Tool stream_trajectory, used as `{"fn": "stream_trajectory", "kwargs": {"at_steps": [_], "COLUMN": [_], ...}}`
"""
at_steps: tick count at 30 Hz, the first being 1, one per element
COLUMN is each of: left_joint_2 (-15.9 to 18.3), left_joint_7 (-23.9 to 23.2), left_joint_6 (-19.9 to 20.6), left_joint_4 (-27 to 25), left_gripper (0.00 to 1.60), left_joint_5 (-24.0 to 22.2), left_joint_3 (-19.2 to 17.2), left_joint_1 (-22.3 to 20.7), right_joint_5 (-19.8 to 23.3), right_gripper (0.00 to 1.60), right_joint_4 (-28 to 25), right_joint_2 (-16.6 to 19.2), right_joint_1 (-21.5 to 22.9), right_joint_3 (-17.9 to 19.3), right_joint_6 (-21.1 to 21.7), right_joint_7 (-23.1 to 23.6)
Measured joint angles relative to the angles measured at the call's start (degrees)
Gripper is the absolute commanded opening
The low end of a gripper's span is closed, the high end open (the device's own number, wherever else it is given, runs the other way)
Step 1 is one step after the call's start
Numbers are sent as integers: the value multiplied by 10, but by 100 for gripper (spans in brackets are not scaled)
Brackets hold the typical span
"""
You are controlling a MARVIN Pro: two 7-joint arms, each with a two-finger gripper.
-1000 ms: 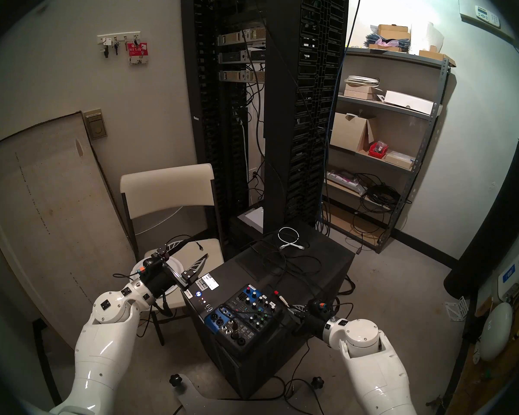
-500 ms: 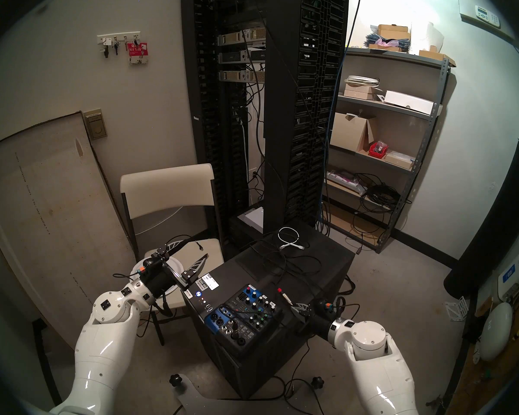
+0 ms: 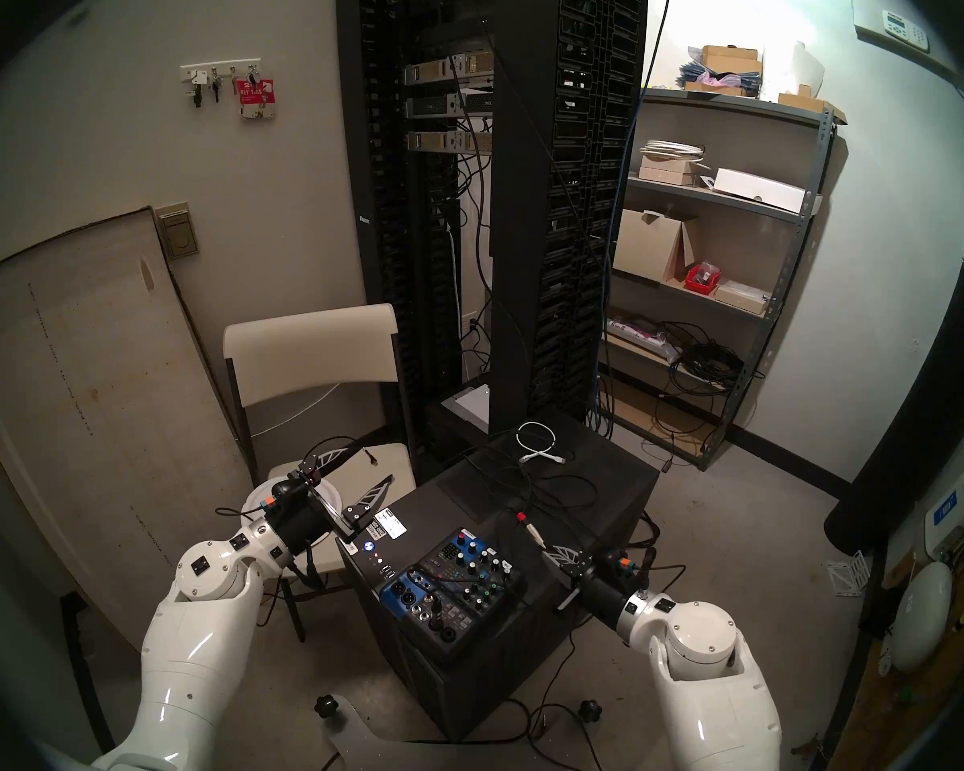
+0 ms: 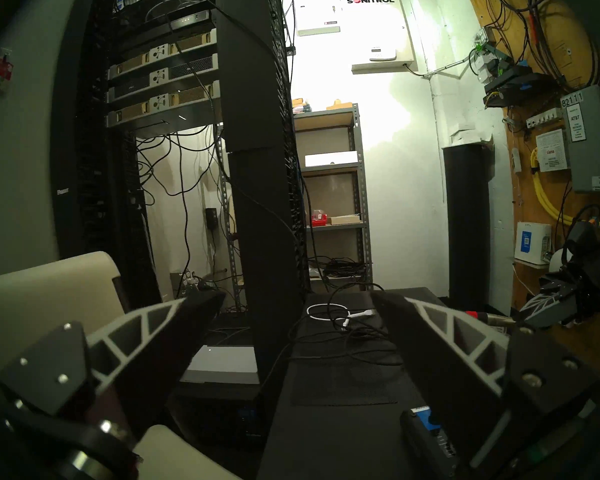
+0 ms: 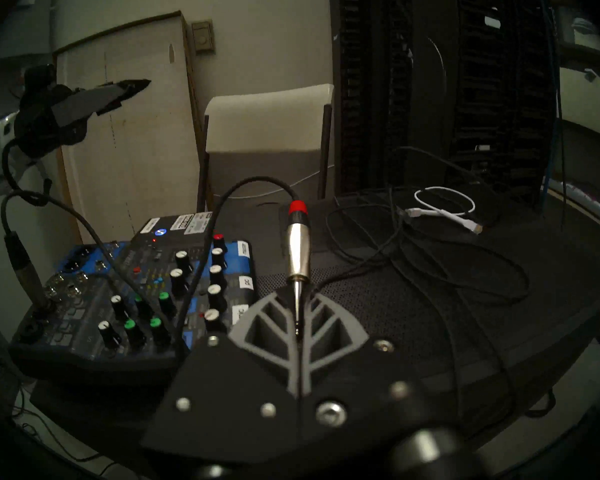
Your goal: Insert aux cable
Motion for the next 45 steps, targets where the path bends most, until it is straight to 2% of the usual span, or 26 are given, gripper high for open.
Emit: {"fn": "stream_trajectory", "kwargs": {"at_steps": [8, 16, 21, 30, 45], "left_joint_2": [-5, -12, -18, -27, -32], "left_joint_7": [-42, -83, -101, -107, -132], "left_joint_6": [53, 122, 158, 176, 204], "left_joint_4": [8, 16, 18, 22, 23], "left_gripper": [160, 160, 160, 160, 160], "left_joint_5": [-30, -66, -82, -86, -99], "left_joint_3": [19, 34, 46, 59, 72], "left_joint_1": [-13, -25, -28, -35, -35], "right_joint_5": [10, 17, 16, 5, 21], "right_gripper": [0, 0, 0, 0, 0], "right_joint_4": [-28, -47, -55, -52, -74], "right_joint_2": [-15, -30, -40, -42, -42], "right_joint_1": [-25, -44, -53, -46, -42], "right_joint_3": [1, 0, 2, 41, 72], "right_joint_6": [-12, -26, -36, -45, -47], "right_joint_7": [6, 8, -5, -45, -52]}}
